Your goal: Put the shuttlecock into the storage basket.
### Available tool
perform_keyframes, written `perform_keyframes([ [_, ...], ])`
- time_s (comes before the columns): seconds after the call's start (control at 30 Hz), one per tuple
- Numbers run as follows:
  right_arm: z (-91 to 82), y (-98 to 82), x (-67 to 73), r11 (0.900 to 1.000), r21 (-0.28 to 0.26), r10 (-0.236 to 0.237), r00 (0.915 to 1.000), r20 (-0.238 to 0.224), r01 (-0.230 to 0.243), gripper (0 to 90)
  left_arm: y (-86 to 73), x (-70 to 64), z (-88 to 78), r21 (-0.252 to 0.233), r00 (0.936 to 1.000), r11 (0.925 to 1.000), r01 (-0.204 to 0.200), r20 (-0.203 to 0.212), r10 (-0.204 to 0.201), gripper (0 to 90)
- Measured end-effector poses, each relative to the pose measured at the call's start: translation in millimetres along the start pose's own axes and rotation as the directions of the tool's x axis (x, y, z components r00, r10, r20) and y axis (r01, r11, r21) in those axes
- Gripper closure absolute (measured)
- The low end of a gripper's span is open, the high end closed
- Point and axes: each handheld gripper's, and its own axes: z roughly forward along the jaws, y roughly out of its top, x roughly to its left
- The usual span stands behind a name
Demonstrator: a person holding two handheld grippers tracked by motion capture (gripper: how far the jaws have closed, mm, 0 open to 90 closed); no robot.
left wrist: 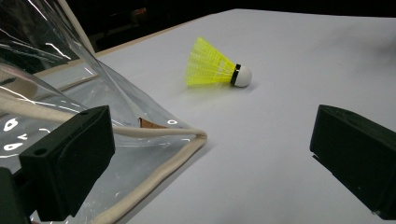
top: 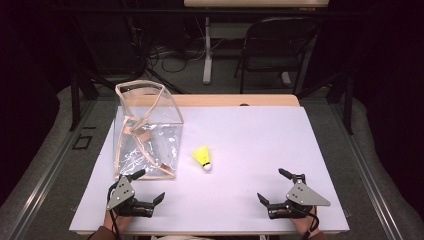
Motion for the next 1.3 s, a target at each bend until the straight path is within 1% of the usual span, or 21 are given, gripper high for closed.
perform_keyframes([
  [0.13, 1.4, -0.2, 0.0, 1.0, 0.005, -0.002, 1.0, -0.003, 0.002, 0.0, 2.2, 1.8, 1.8, -0.025, 0.9999, 0.9996, 0.012, -0.002, -0.012, 0.0],
  [0.23, 1.4, -0.2, 0.0, 1.0, 0.006, -0.002, 1.0, -0.004, 0.002, 0.0, 3.9, 1.3, 5.9, -0.025, 0.9999, 0.9997, 0.008, 0.008, -0.007, 0.0],
  [0.33, 1.0, -0.2, 0.3, 1.0, 0.005, -0.002, 1.0, -0.005, 0.002, 0.0, 5.9, 0.2, 10.1, -0.019, 0.9999, 0.9998, -0.005, 0.016, 0.006, 0.0],
  [0.47, 1.5, -0.1, 0.3, 1.0, 0.007, -0.004, 1.0, -0.007, 0.004, 0.0, 8.3, 0.3, 14.5, -0.016, 0.9995, 0.9999, -0.004, 0.031, 0.005, 0.0],
  [0.57, 1.6, -0.1, 0.4, 1.0, 0.008, -0.005, 1.0, -0.009, 0.005, 0.0, 10.9, 0.5, 17.9, -0.009, 0.999, 1.0, 0.004, 0.044, -0.004, 0.0],
  [0.7, 1.7, 0.0, 0.6, 1.0, 0.01, -0.006, 1.0, -0.008, 0.006, 0.0, 14.7, 0.2, 22.7, -0.004, 0.9984, 1.0, 0.0, 0.056, 0.001, 0.0],
  [0.73, 1.9, 0.0, 0.8, 1.0, 0.008, -0.007, 0.9999, -0.008, 0.007, 0.0, 16.2, 0.5, 24.6, 0.0, 0.9978, 1.0, -0.002, 0.066, 0.002, 0.0],
  [0.77, 1.9, 0.0, 0.8, 1.0, 0.008, -0.007, 0.9999, -0.008, 0.007, 0.0, 17.1, 0.3, 25.8, 0.002, 0.9979, 1.0, -0.002, 0.065, 0.002, 0.0],
  [0.8, 2.0, 0.0, 0.9, 1.0, 0.008, -0.006, 1.0, -0.007, 0.007, 0.0, 18.7, 0.7, 27.8, 0.008, 0.9972, 0.9999, -0.007, 0.075, 0.007, 0.0],
  [0.87, 2.0, 0.0, 0.9, 1.0, 0.009, -0.006, 1.0, -0.007, 0.006, 0.0, 21.0, 0.7, 30.8, 0.014, 0.9969, 0.9998, -0.013, 0.078, 0.011, 0.0],
  [0.93, 2.0, 0.0, 1.1, 1.0, 0.013, -0.005, 1.0, -0.007, 0.005, 0.0, 24.0, 1.3, 34.6, 0.024, 0.9957, 0.9996, -0.015, 0.092, 0.013, 0.0],
  [1.0, 2.1, 0.0, 1.2, 1.0, 0.013, -0.005, 1.0, -0.008, 0.005, 0.0, 26.3, 1.6, 37.6, 0.032, 0.9951, 0.9992, -0.024, 0.096, 0.021, 0.0],
  [1.07, 2.2, -0.1, 1.1, 1.0, 0.014, -0.007, 0.9999, -0.009, 0.007, 0.0, 28.6, 1.5, 40.5, 0.037, 0.9943, 0.9991, -0.022, 0.105, 0.018, 0.0],
  [1.17, 2.0, -0.3, 0.9, 1.0, 0.018, -0.007, 0.9999, -0.011, 0.007, 0.0, 32.2, 1.7, 44.4, 0.053, 0.9929, 0.9979, -0.037, 0.115, 0.031, 0.0],
  [1.3, 1.9, -0.2, 1.3, 1.0, 0.016, -0.006, 0.9999, -0.01, 0.006, 0.0, 35.6, 1.5, 48.9, 0.058, 0.9912, 0.9975, -0.04, 0.128, 0.033, 0.0],
])
